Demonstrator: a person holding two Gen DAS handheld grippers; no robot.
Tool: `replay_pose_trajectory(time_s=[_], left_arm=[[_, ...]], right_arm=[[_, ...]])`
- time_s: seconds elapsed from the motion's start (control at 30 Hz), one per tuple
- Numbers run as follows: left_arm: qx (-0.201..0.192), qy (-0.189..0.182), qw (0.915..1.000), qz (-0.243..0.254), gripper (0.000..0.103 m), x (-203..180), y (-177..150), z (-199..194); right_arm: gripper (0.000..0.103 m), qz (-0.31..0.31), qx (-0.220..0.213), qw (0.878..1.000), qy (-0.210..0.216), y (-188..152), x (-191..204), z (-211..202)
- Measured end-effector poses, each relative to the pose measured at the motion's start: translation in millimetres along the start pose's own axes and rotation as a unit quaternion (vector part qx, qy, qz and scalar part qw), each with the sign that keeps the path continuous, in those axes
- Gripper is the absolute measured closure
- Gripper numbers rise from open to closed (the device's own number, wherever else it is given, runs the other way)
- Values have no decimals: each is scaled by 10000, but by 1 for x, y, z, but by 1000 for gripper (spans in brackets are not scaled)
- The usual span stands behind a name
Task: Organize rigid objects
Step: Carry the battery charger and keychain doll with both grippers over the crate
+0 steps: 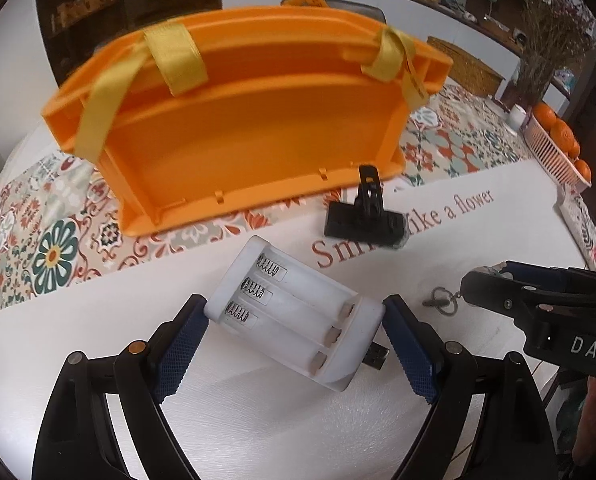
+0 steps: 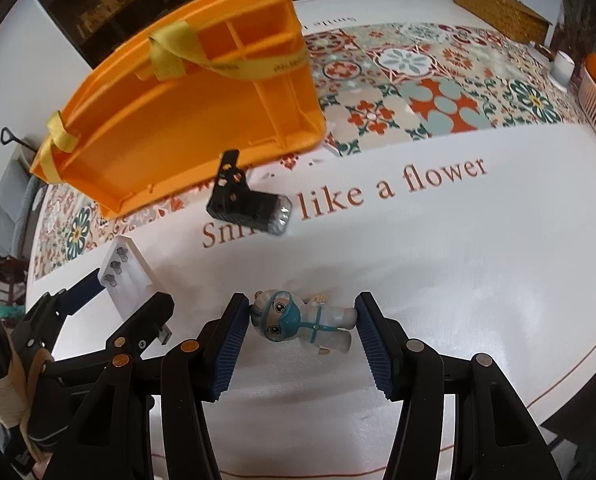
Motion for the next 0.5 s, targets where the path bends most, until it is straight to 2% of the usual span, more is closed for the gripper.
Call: replay_pose_trajectory(time_s=[0.5], left_arm=[[-418,156,9990,-77,14,2,31,-39]], right_arm=[[48,-148,-472,9986,210,34,15,-37]])
Point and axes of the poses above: each gripper's, at about its wrist camera, not at the fingertips, and z roughly the way its jaws point, x to its left, y to its top, the point moved 8 cm from there along z, roughly the way its jaws point, and after that the axes turned 15 degrees about -y, right-handed, at the moved point
